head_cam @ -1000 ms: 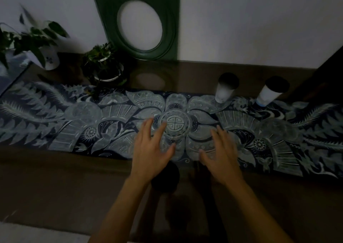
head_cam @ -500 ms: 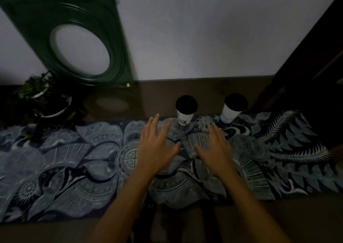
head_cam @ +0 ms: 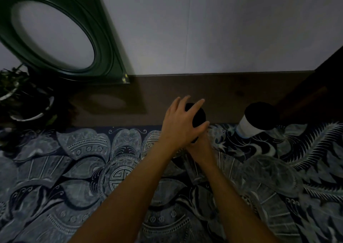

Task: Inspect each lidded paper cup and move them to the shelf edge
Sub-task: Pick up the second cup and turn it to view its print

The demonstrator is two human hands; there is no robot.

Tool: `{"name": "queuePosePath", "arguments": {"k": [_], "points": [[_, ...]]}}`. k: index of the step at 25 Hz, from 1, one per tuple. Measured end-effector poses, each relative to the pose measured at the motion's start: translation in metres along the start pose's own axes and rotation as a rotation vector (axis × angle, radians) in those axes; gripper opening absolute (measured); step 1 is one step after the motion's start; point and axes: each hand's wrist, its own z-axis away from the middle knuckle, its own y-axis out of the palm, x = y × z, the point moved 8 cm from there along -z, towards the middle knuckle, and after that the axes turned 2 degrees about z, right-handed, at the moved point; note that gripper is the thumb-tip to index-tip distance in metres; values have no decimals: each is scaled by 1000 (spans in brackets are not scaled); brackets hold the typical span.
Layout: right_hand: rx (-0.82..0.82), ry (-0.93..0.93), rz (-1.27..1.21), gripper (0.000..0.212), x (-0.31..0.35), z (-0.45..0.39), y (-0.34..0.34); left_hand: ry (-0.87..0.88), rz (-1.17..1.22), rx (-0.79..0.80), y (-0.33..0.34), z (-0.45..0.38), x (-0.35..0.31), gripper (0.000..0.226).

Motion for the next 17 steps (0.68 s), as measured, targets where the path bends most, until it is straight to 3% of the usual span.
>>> {"name": "queuePosePath", "arguments": {"k": [5, 9, 13, 17], "points": [[-5, -43, -100, 63, 9, -22, 7, -31, 97, -43, 7, -4, 11, 58], [41, -98, -114, 70, 34, 4, -12, -296, 449, -4, -11, 13, 46, 49], [96, -206, 249, 86, 90, 52, -38, -384, 824, -96, -60, 58, 47, 37], [13, -477, 556, 92, 175, 135, -68, -365, 1012, -174, -120, 120, 17, 33]]}}
